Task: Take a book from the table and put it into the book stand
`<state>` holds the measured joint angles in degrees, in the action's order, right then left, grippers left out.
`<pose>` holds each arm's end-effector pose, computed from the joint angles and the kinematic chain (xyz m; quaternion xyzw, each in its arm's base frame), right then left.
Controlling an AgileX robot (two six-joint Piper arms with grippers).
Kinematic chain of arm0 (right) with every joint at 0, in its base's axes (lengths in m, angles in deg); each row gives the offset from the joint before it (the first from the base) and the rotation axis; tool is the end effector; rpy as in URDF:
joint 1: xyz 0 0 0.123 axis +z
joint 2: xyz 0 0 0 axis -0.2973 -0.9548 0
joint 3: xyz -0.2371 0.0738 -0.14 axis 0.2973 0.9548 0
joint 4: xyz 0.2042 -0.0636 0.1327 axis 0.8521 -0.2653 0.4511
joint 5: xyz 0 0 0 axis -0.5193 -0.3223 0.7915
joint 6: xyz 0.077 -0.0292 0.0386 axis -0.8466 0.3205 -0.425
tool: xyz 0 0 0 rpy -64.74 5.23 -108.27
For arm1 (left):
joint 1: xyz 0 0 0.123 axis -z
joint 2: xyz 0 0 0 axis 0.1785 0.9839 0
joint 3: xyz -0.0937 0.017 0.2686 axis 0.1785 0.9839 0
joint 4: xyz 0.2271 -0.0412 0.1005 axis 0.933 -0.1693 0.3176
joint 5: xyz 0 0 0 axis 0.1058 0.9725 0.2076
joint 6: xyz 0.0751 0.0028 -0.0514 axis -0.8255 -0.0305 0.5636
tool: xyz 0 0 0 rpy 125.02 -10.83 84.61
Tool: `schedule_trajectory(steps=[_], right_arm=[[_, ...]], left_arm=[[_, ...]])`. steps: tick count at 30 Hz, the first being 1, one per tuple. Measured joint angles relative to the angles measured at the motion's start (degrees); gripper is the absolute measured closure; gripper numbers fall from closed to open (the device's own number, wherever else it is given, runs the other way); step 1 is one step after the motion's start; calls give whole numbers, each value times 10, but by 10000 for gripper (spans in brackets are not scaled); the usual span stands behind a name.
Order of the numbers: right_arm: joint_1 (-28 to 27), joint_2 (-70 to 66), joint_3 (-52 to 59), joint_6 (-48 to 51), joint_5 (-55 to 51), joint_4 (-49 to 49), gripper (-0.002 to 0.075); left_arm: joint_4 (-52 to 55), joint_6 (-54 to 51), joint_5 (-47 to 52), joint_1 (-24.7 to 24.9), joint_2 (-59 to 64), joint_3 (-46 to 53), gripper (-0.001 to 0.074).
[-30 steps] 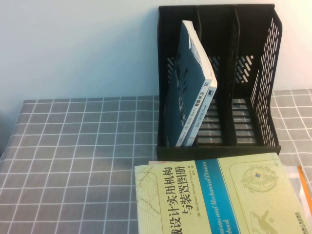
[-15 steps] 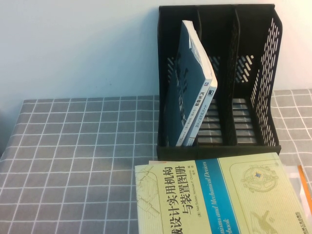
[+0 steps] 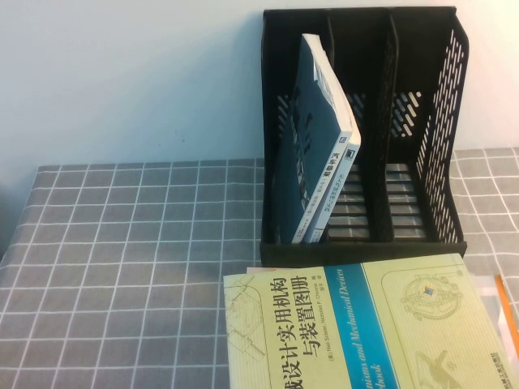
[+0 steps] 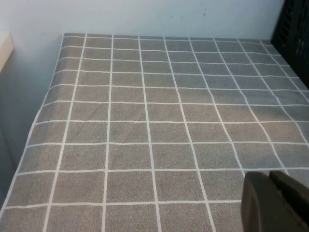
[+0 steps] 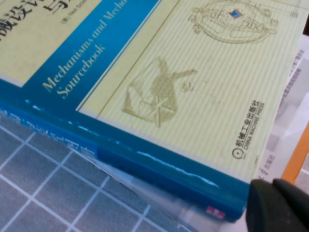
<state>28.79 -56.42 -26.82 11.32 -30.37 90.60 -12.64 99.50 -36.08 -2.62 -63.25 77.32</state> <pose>0.0645 0.0375 0.2138 -0.2293 0.8445 0.1202 0.4689 0.0536 -0.0072 0.1787 -0.0222 0.7855 -0.0997 0.6104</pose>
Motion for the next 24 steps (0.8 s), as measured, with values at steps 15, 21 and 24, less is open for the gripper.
schedule_trajectory(steps=[15, 21, 24], right_arm=[[10, 37, 18, -9, 38, -14, 729], [-27, 157, 70, -113, 189, -138, 729], [-51, 193, 110, -204, 228, -203, 729]], left_arm=[[0, -1, 2, 0, 0, -1, 737], [0, -1, 3, 0, 0, -1, 737], [0, -1, 3, 0, 0, -1, 737]])
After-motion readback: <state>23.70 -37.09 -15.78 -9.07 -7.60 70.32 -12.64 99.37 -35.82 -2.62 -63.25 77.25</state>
